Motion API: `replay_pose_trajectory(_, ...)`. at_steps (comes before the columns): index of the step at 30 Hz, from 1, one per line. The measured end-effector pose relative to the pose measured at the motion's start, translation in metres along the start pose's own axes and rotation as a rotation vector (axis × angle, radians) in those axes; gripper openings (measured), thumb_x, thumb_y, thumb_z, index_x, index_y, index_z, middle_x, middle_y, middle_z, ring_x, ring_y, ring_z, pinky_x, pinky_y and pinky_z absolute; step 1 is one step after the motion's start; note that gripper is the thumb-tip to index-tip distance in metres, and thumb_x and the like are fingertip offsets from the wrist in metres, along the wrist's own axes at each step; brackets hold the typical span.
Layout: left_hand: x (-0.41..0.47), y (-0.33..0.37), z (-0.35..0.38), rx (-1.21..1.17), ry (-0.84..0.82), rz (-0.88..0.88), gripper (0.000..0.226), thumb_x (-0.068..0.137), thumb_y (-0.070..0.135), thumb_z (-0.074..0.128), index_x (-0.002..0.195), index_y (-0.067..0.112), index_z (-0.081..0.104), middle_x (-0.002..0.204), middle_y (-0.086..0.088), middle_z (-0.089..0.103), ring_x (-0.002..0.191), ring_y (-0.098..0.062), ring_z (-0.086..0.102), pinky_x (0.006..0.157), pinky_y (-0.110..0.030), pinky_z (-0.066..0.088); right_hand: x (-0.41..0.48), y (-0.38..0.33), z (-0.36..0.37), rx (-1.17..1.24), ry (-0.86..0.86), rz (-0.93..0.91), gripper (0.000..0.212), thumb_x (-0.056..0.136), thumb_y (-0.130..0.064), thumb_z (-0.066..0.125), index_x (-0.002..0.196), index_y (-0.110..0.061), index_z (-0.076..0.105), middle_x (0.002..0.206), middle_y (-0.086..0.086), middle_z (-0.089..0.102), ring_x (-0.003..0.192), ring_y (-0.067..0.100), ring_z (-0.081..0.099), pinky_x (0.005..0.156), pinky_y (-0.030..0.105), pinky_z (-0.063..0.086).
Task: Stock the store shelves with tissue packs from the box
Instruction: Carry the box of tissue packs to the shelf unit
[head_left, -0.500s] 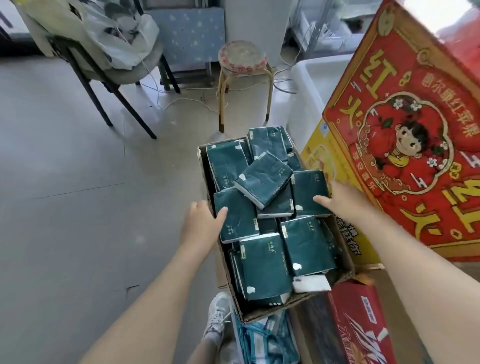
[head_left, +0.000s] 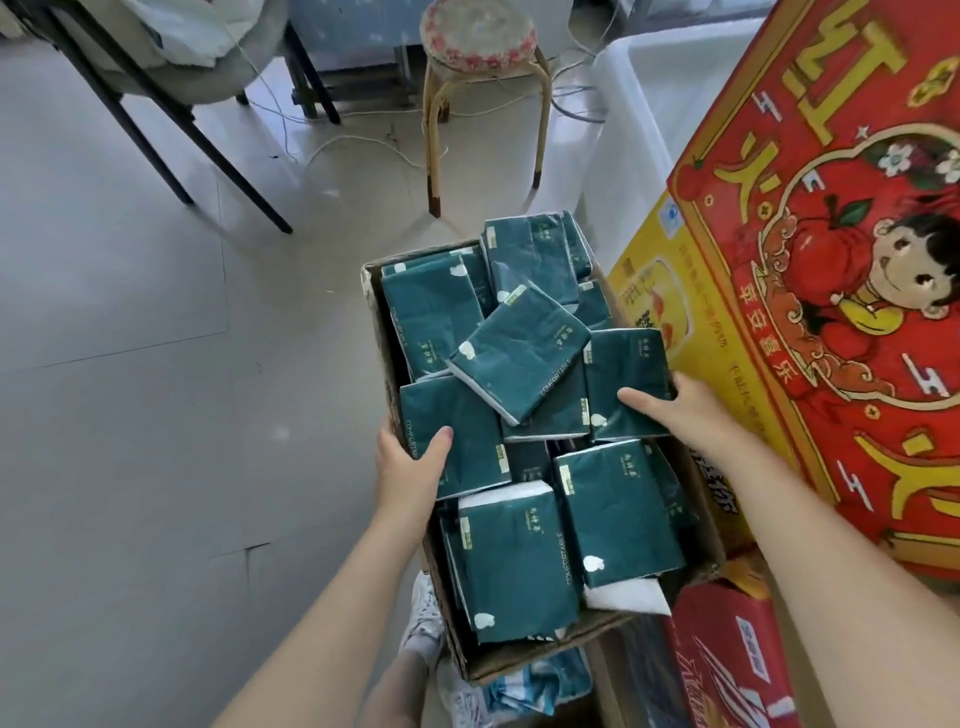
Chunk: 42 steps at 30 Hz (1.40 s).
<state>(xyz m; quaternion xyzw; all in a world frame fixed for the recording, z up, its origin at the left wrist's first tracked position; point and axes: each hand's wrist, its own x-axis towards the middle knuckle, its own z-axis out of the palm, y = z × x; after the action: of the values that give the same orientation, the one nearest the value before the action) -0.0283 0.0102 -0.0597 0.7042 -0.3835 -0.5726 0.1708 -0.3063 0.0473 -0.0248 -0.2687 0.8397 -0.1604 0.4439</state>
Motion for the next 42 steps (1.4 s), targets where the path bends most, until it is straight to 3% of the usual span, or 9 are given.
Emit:
replay_pose_trajectory(4, 0.008, 0.001, 0.007, -0.166, -0.057, -0.054, 0.116, 0.044, 0.079, 0.065, 0.143, 0.031, 0.028, 0.14, 0.004, 0.045, 0.126, -0.02, 0.047, 0.108, -0.043, 0.038, 0.012, 0.007, 0.006, 0.101, -0.015, -0.038, 0.051, 0.081, -0.037, 0.071, 0.123, -0.014, 0.053, 0.107, -0.001, 0.059, 0.093, 0.016, 0.056, 0.082, 0.028, 0.042)
replay_pose_trajectory(7, 0.014, -0.004, 0.01, -0.179, -0.06, -0.059, 0.109, 0.036, 0.079, 0.073, 0.129, 0.035, 0.037, 0.134, 0.005, 0.05, 0.12, -0.019, 0.053, 0.104, -0.042, 0.043, 0.018, 0.013, 0.006, 0.129, -0.036, -0.047, 0.049, 0.081, -0.037, 0.071, 0.122, -0.015, 0.054, 0.106, -0.002, 0.06, 0.094, 0.016, 0.057, 0.083, 0.029, 0.042)
replay_pose_trajectory(10, 0.019, -0.007, 0.008, -0.195, -0.058, -0.064, 0.076, 0.045, 0.067, 0.08, 0.107, 0.042, 0.044, 0.124, 0.006, 0.058, 0.112, -0.019, 0.059, 0.099, -0.042, 0.047, 0.025, 0.019, 0.009, 0.134, -0.042, -0.048, 0.049, 0.079, -0.04, 0.072, 0.119, -0.018, 0.056, 0.107, -0.003, 0.062, 0.094, 0.016, 0.059, 0.086, 0.03, 0.045)
replay_pose_trajectory(12, 0.022, -0.011, 0.007, -0.235, -0.074, -0.063, 0.061, 0.063, 0.051, 0.081, 0.11, 0.036, 0.046, 0.118, 0.004, 0.062, 0.107, -0.02, 0.062, 0.096, -0.043, 0.049, 0.027, 0.022, 0.013, 0.173, -0.048, -0.062, 0.04, 0.081, -0.036, 0.071, 0.114, -0.02, 0.057, 0.098, -0.006, 0.061, 0.083, 0.007, 0.058, 0.076, 0.025, 0.044)
replay_pose_trajectory(18, 0.029, -0.018, 0.016, -0.291, -0.032, -0.051, 0.067, 0.071, 0.04, 0.078, 0.127, 0.022, 0.045, 0.114, 0.001, 0.065, 0.102, -0.02, 0.065, 0.093, -0.043, 0.052, 0.033, 0.028, 0.015, 0.275, -0.08, -0.104, 0.021, 0.083, -0.03, 0.07, 0.099, -0.025, 0.058, 0.085, -0.015, 0.061, 0.077, 0.0, 0.057, 0.063, 0.019, 0.042)
replay_pose_trajectory(23, 0.027, -0.016, 0.017, -0.387, -0.054, -0.079, 0.063, 0.073, 0.034, 0.077, 0.127, 0.021, 0.047, 0.113, -0.001, 0.067, 0.099, -0.021, 0.067, 0.089, -0.043, 0.054, 0.033, 0.029, 0.015, 0.344, -0.133, -0.109, 0.012, 0.084, -0.03, 0.068, 0.089, -0.032, 0.058, 0.089, -0.015, 0.064, 0.083, 0.004, 0.061, 0.067, 0.02, 0.045)
replay_pose_trajectory(30, 0.022, -0.01, 0.012, -0.436, -0.101, -0.09, 0.058, 0.075, 0.031, 0.075, 0.125, 0.019, 0.048, 0.111, -0.005, 0.068, 0.093, -0.022, 0.069, 0.08, -0.039, 0.057, 0.032, 0.025, 0.012, 0.397, -0.174, -0.045, 0.022, 0.08, -0.033, 0.07, 0.098, -0.023, 0.062, 0.095, 0.002, 0.07, 0.086, 0.019, 0.067, 0.07, 0.03, 0.05)
replay_pose_trajectory(34, 0.021, -0.008, 0.007, -0.46, -0.141, -0.073, 0.051, 0.08, 0.028, 0.072, 0.125, 0.02, 0.051, 0.106, -0.005, 0.07, 0.082, -0.018, 0.071, 0.065, -0.031, 0.058, 0.027, 0.019, 0.013, 0.388, -0.175, -0.069, 0.025, 0.079, -0.033, 0.071, 0.101, -0.021, 0.064, 0.094, 0.0, 0.071, 0.087, 0.019, 0.067, 0.073, 0.031, 0.051)
replay_pose_trajectory(42, 0.007, -0.001, -0.03, -0.483, -0.148, -0.079, 0.044, 0.079, 0.028, 0.073, 0.118, 0.015, 0.06, 0.097, -0.008, 0.073, 0.075, -0.021, 0.071, 0.061, -0.031, 0.058, -0.003, -0.002, 0.022, 0.365, -0.172, -0.135, 0.049, 0.072, -0.043, 0.076, 0.113, -0.02, 0.062, 0.103, 0.0, 0.071, 0.095, 0.021, 0.067, 0.088, 0.038, 0.052)
